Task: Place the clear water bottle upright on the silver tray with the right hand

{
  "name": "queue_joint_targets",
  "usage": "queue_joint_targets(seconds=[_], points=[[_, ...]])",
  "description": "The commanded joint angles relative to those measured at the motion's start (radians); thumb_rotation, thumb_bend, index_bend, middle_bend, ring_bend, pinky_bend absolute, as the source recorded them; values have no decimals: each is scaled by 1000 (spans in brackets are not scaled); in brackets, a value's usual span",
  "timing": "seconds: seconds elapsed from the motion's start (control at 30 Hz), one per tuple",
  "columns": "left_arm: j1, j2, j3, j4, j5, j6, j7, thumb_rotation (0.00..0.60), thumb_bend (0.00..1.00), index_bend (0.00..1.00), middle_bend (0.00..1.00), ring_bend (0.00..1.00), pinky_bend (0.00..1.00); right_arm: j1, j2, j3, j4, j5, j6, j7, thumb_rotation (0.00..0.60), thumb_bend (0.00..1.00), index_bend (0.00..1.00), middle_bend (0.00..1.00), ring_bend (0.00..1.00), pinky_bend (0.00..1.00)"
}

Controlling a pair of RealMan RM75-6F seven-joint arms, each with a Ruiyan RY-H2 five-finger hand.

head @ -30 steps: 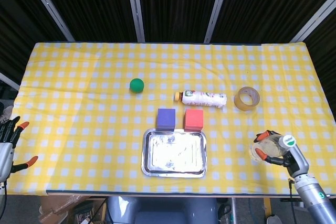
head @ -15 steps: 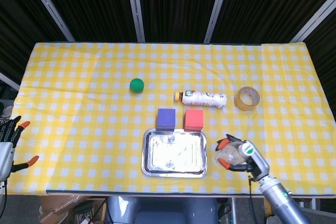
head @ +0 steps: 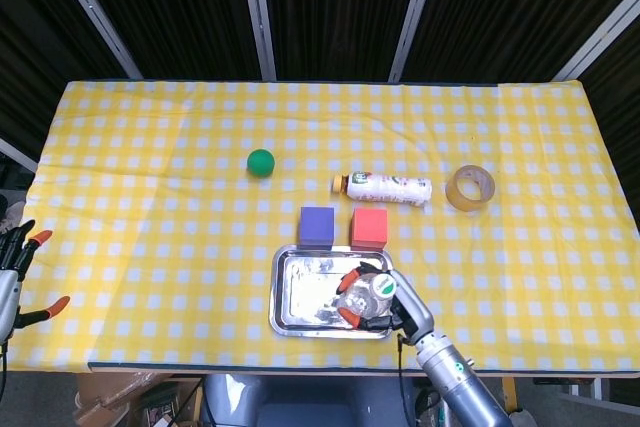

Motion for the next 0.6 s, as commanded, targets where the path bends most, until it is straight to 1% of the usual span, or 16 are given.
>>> queue_joint_targets(seconds=[0.03,0.13,0.17,0.3,0.37,0.43,0.5,0.6], points=[[1,-2,1,-5,3,3,8,600,157,131,0,0,0,-61,119,-3,49,-35,11,114,600,611,814,629,287,0],[2,-4,2,-9,2,4,17,600,157,131,0,0,0,-107,219,-21,106,-115,-7,237,600,612,814,629,287,0],[2,-4,2,-10,1,4,18,600,157,131,0,0,0,-126,257,-36,138,-150,-6,267,600,612,814,629,287,0],[5,0,-1,-15,0,11,11,600,157,131,0,0,0,-179,330,-66,230,-246,21,406,600,613,814,629,287,0],[5,2,-1,-16,2,13,8,600,157,131,0,0,0,-195,347,-76,266,-280,30,487,600,613,814,629,287,0],[5,3,0,-18,2,12,7,600,157,131,0,0,0,-196,353,-87,288,-320,29,530,600,613,814,629,287,0],[5,4,-1,-18,2,13,6,600,157,131,0,0,0,-191,345,-94,290,-348,28,542,600,613,814,629,287,0],[4,3,-2,-15,-2,10,5,600,157,131,0,0,0,-169,316,-103,258,-380,10,524,600,614,814,629,287,0]])
